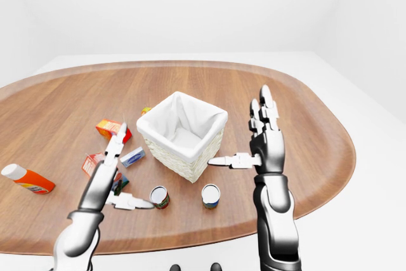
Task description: Pick up the tomato sauce, and put it in the basket.
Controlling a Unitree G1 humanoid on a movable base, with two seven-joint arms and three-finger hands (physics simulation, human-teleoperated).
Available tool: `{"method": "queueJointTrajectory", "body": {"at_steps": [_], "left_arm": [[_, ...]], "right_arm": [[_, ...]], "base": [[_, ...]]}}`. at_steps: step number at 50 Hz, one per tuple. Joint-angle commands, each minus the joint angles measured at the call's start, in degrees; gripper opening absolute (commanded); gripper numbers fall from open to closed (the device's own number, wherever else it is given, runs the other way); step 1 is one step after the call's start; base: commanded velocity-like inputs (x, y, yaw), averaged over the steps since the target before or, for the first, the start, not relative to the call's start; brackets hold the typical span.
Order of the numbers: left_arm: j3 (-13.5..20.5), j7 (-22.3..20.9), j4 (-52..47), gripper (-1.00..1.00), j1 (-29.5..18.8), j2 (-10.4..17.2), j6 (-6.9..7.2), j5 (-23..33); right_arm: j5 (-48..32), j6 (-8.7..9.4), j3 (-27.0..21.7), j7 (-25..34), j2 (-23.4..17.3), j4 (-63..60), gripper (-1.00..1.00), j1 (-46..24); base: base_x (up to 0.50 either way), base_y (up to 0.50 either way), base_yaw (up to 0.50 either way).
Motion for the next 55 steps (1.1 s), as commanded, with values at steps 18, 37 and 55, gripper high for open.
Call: {"method": "queueJointTrajectory", "body": {"at_steps": [18,37,55], "left_arm": [[-1.13,1.13,1.92,1.0,1.26,0.32,0.0,1.0],[-2.31,1.95,3.43,1.0,1.74,0.53,0.0,1.6],[-3.23,3.27,6.01,1.0,1.78,1.06,0.0,1.72]], "right_arm": [[-0.28,0.0,0.21,0.11,0.07,0.88,1.0,0.16],[-0.32,0.0,0.14,0.11,0.03,0.91,1.0,0.09],[-0.25,0.0,0.03,0.13,0.0,1.29,1.0,0.05]], "base": [[0.0,0.0,0.0],[0.0,0.0,0.0],[0.0,0.0,0.0]]}}
